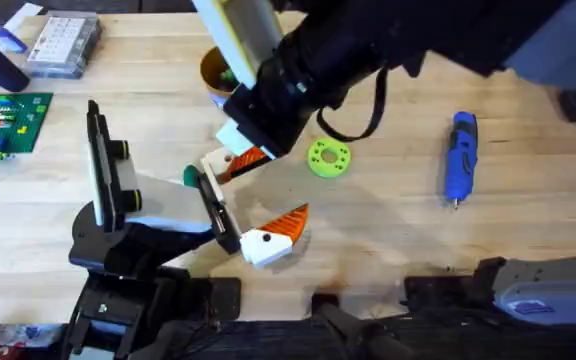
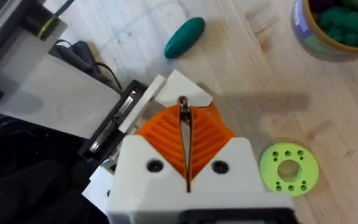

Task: Pick up the gripper from the table and insert it into the empty holder that is missing its gripper. Then pick up a screw, insert it into the mounting hole, and use the screwdriver to tighten it. Finally, clean up the table by picking up the vegetable and placing it into the bucket.

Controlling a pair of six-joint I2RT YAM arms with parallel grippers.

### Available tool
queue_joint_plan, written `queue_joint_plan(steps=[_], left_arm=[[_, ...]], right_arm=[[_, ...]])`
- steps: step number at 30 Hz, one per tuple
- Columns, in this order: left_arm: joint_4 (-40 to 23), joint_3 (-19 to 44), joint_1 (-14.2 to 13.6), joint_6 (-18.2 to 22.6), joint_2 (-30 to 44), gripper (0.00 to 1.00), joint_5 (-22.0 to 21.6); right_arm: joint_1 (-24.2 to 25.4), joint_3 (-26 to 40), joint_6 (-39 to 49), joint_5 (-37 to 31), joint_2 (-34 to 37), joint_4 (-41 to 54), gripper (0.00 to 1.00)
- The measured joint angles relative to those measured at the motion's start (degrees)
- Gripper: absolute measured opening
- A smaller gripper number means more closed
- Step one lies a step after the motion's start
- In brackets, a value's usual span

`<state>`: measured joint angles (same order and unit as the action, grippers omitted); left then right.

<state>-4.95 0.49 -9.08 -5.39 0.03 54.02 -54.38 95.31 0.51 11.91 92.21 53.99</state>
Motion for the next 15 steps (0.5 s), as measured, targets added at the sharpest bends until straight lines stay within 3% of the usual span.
queue_joint_plan(steps=[15], left_arm=[[0.00, 0.00, 0.00, 0.00, 0.00, 0.995, 0.00]], right_arm=[[-0.91, 0.00, 0.44, 1.06, 2.24, 1.14, 0.005]])
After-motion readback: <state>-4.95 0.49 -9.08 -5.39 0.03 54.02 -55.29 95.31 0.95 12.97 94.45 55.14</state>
